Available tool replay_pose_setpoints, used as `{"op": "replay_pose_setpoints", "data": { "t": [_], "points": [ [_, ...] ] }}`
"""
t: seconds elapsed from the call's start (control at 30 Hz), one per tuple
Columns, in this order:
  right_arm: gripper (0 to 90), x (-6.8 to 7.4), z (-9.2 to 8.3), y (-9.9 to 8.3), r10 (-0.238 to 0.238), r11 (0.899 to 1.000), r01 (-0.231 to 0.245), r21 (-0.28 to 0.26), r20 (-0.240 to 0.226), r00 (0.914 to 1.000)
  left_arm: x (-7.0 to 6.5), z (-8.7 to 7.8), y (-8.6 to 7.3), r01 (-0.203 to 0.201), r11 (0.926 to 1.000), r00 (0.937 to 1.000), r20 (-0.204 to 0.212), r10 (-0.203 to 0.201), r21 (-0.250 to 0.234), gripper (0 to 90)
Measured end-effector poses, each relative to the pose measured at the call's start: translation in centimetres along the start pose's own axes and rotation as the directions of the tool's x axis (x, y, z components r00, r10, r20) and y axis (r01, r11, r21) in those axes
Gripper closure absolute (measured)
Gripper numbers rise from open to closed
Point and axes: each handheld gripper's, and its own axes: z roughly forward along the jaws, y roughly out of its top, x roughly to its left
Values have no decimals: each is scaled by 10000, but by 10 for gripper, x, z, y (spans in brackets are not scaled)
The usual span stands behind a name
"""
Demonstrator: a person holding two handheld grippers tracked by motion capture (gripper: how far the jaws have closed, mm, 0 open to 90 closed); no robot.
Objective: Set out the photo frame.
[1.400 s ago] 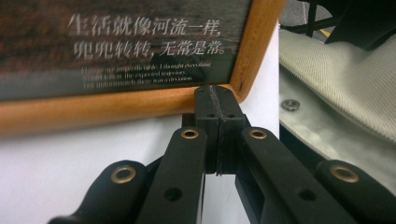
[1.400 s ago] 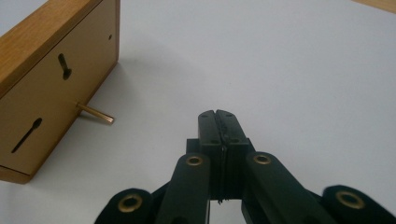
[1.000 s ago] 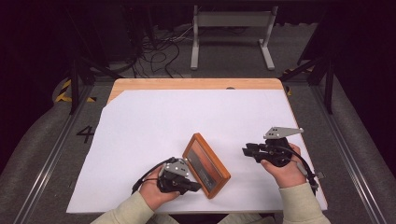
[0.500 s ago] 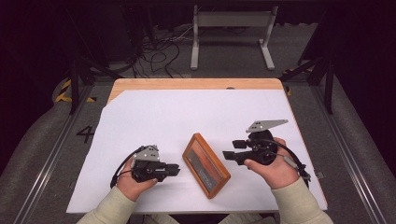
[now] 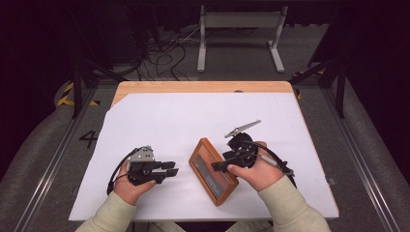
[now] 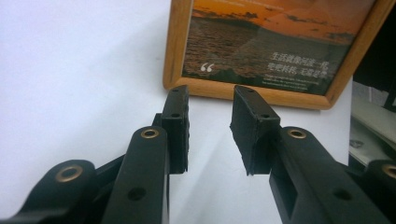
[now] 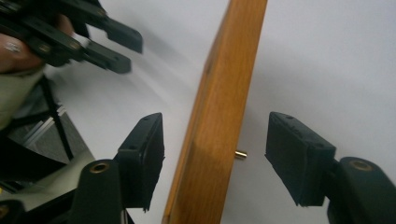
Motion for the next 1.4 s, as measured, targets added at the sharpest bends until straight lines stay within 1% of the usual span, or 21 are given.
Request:
{"op": "replay_pose_setpoints", "data": {
  "t": [0.1,0.13,0.2,0.23,0.33,0.4,0.43,0.53,0.6,0.7,0.8,1.03,1.1,1.17,1.2,1.27,1.4],
  "points": [
    [452,2,11,2,110,9986,-106,511,-84,9999,2,0,-1,59,10000,10000,-63,-60,-27,675],
    [470,3,14,3,123,9979,-118,638,-72,9999,2,0,-2,158,9999,9998,-82,-158,-25,676],
    [515,5,18,4,105,9963,-119,848,160,9998,2,0,-2,133,9999,9999,-92,-133,-39,676],
    [535,5,20,4,140,9953,-158,954,191,9997,2,0,-2,131,9999,9999,-94,-131,-41,676],
    [581,7,24,5,35,9928,-57,1198,184,9998,2,-1,-2,114,9999,9999,-93,-114,-54,677],
    [573,8,26,5,-24,9921,2,1253,180,9998,2,0,-2,134,9999,9999,-82,-135,-100,676],
    [570,9,27,5,1,9916,-26,1294,191,9998,2,0,-3,60,10000,10000,-50,-60,-61,676],
    [609,11,30,6,-120,9895,77,1445,289,9995,1,2,-3,18,10000,10000,-73,-18,-41,676],
    [630,11,30,6,-99,9889,32,1486,441,9990,2,0,-3,24,10000,10000,-84,-25,-76,675],
    [645,11,30,7,33,9882,-107,1526,486,9988,3,0,-3,138,9998,9999,-89,-140,-166,675],
    [652,12,30,7,131,9883,-212,1513,542,9984,3,1,-4,58,10000,10000,-60,-58,-71,675],
    [678,11,29,8,266,9881,-354,1497,602,9978,3,0,-4,172,9997,9998,-32,-172,-164,677],
    [690,12,29,8,290,9883,-378,1475,609,9977,2,0,-4,26,9999,10000,9,-26,-155,688],
    [713,15,29,9,316,9888,-396,1439,573,9979,1,0,-4,-16,9998,10000,20,17,-214,690],
    [715,17,30,11,246,9888,-312,1462,473,9986,2,0,-4,0,9997,10000,6,0,-243,690],
    [717,19,31,13,58,9886,-147,1496,600,9982,3,-2,-5,103,9994,9999,-22,-104,-342,689],
    [714,22,29,14,-193,9882,113,1524,513,9985,4,-5,-6,103,9988,9999,-103,-108,-481,685]
  ]
}}
